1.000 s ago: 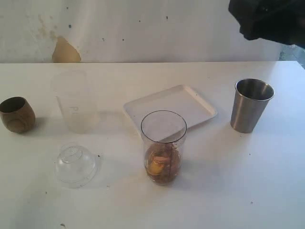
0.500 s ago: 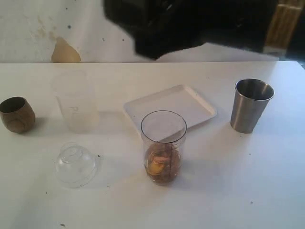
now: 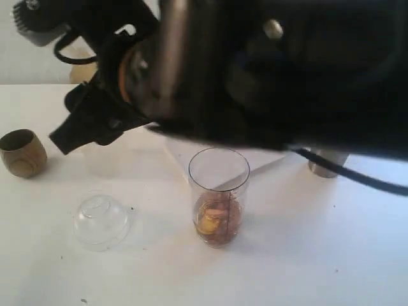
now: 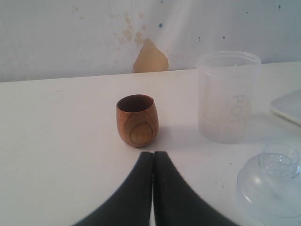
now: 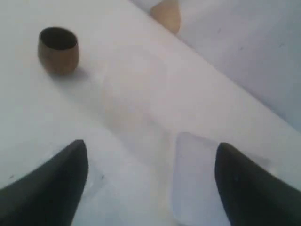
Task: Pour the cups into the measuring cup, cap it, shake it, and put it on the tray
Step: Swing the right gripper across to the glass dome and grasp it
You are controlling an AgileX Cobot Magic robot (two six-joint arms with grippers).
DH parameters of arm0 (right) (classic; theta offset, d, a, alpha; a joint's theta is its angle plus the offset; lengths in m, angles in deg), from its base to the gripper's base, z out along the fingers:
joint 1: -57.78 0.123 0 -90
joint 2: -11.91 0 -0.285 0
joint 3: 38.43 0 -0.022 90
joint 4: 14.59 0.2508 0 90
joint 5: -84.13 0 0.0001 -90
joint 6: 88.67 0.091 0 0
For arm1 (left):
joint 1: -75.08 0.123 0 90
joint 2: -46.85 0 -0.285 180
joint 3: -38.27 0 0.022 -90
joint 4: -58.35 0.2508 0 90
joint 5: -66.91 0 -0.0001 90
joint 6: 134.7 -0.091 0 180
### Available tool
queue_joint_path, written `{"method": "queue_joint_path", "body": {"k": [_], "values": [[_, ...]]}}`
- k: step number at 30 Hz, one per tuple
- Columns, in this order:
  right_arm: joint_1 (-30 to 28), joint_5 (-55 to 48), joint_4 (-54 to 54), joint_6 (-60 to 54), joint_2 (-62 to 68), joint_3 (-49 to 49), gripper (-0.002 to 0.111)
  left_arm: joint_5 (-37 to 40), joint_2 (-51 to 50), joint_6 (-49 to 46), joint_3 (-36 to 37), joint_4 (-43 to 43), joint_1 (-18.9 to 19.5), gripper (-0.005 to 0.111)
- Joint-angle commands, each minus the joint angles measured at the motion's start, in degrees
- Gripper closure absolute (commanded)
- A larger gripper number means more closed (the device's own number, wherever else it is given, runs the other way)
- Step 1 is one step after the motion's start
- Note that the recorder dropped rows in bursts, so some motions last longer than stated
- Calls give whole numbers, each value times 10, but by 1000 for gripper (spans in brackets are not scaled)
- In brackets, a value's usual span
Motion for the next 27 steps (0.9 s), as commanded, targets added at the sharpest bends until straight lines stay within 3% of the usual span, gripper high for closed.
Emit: {"method": "queue_joint_path", "body": {"k": [1,6,9,23,27], "values": [[1,-93,238,-187,58,-142,39,-6,3,-1,2,2,-1,106],[-29,-224,440,-334,133,-242,39,-6,3,-1,2,2,-1,106],[-45,-252,496,-353,169,-249,41,-6,3,-1,2,2,-1,106],[-52,-92,505,-330,280,-249,43,-6,3,-1,2,2,-1,106],[-57,-73,438,-259,295,-249,43,-6,3,-1,2,2,-1,106]]}}
